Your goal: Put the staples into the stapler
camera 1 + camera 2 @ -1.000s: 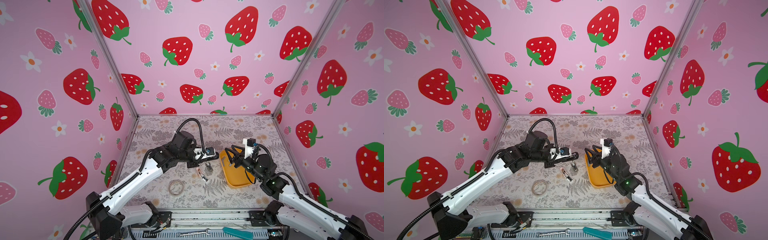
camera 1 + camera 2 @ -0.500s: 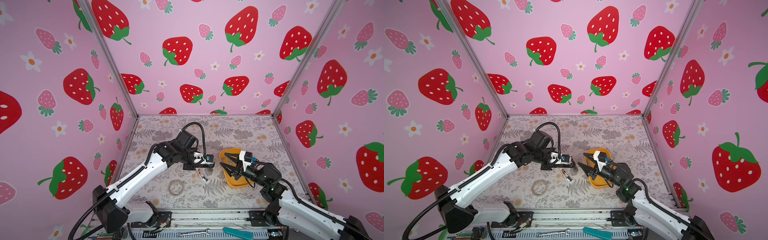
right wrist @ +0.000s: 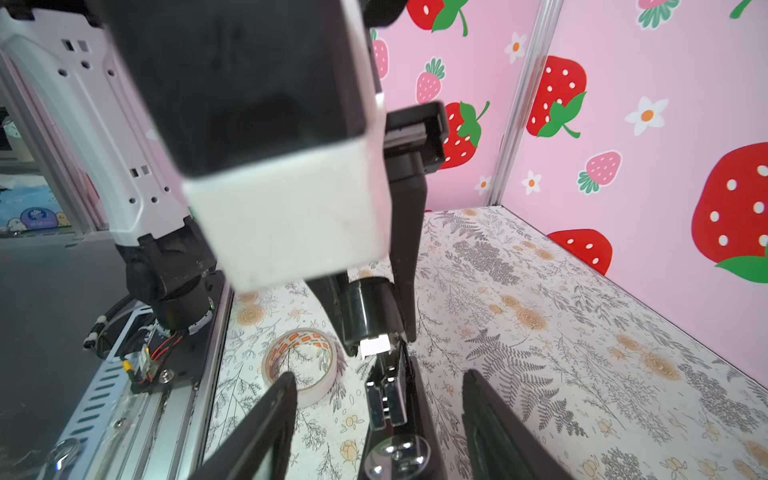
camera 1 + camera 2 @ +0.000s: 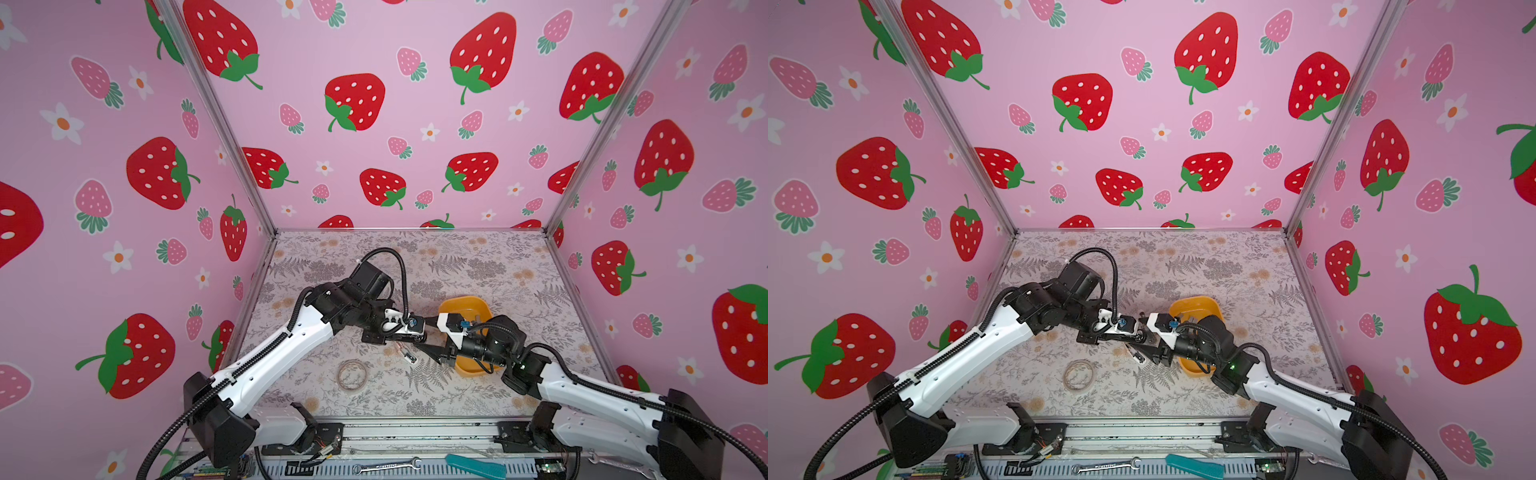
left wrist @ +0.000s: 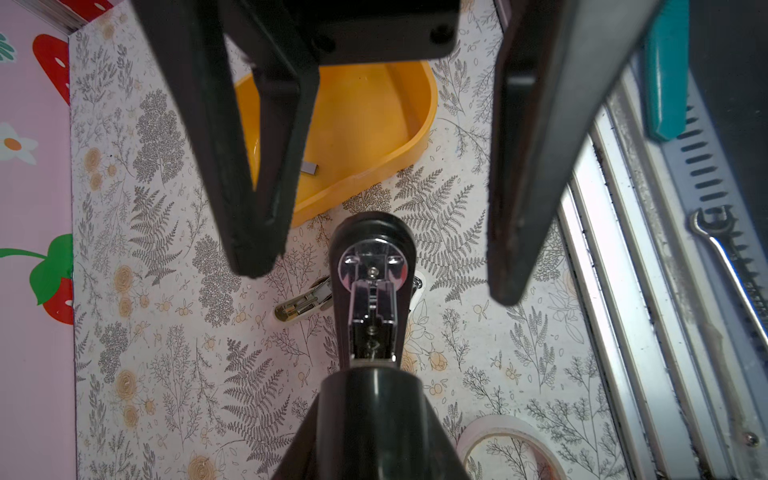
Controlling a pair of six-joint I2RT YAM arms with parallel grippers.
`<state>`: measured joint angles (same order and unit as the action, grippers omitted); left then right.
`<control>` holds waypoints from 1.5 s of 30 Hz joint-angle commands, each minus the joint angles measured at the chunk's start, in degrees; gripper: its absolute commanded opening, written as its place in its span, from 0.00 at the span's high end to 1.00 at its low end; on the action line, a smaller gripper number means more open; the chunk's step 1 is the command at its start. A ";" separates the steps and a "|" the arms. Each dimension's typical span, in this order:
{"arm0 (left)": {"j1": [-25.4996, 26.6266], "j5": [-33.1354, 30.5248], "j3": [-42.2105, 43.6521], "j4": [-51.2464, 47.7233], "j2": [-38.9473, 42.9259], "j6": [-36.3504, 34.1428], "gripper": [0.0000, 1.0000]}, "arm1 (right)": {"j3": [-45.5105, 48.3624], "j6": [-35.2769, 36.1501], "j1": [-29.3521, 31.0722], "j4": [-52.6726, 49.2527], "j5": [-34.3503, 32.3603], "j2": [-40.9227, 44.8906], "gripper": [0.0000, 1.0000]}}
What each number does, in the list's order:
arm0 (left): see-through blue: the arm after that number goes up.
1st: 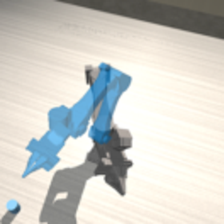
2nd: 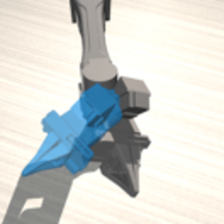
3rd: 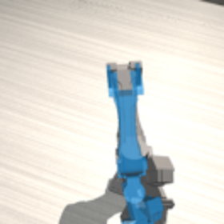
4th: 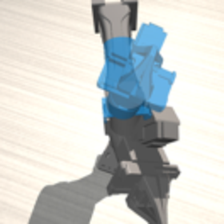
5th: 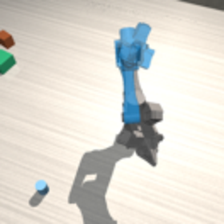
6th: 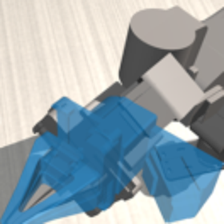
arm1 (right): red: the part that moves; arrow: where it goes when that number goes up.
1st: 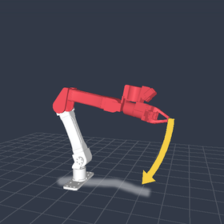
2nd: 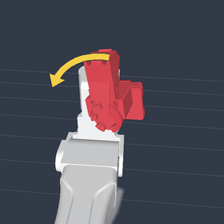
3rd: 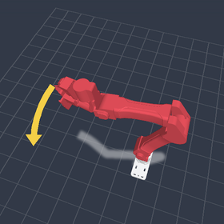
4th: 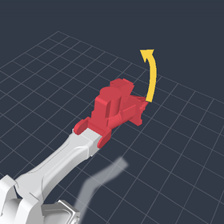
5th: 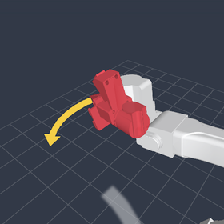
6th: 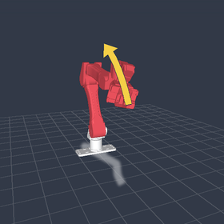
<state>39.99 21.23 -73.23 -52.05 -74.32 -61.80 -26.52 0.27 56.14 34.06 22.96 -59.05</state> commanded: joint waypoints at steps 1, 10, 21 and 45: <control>-0.24 4.51 -3.59 0.72 2.51 -1.42 1.00 | -1.61 3.16 0.31 -1.11 -0.12 -0.69 0.39; 1.50 4.34 -7.63 -4.25 -0.04 -2.92 1.00 | -4.02 3.48 0.64 -2.77 1.14 -5.17 0.53; 1.32 4.21 -6.87 -5.21 -0.61 -3.50 1.00 | -1.90 3.38 0.81 -2.51 -2.99 1.39 0.40; -3.68 13.50 -5.11 -1.93 2.95 -2.89 1.00 | -7.07 3.57 2.27 -6.93 1.21 -6.14 0.80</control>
<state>37.45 26.83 -78.06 -57.76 -74.91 -64.05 -31.92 3.16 58.02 30.63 23.46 -63.07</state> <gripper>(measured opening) 0.307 0.202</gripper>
